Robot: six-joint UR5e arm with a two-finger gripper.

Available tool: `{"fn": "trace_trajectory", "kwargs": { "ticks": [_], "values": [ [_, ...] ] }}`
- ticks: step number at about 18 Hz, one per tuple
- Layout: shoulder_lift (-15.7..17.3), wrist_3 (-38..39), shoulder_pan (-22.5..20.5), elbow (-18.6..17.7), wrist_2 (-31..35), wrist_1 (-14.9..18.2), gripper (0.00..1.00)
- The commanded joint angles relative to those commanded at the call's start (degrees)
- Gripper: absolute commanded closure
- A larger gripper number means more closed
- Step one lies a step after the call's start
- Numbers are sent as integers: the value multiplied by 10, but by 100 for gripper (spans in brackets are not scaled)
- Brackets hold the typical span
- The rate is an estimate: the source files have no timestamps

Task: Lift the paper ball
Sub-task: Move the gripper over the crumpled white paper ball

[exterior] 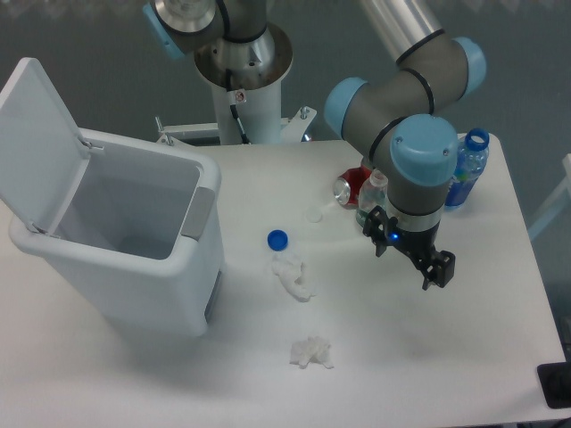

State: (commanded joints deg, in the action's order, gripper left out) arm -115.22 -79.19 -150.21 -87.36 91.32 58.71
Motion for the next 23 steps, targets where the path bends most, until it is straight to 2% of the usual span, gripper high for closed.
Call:
{"fn": "trace_trajectory", "kwargs": {
  "ticks": [5, 7, 9, 12, 17, 21, 23],
  "values": [
    [-9, 1, 5, 0, -12, -10, 0],
    [-28, 5, 9, -5, -47, -45, 0],
    [-33, 65, 18, -15, -53, -76, 0],
    [-44, 97, 27, -15, -54, -81, 0],
    [-77, 103, 58, -1, -55, -84, 0],
    [-108, 162, 94, 1, -53, -128, 0],
    [-115, 162, 105, 0, -52, -129, 0]
  ]
}}
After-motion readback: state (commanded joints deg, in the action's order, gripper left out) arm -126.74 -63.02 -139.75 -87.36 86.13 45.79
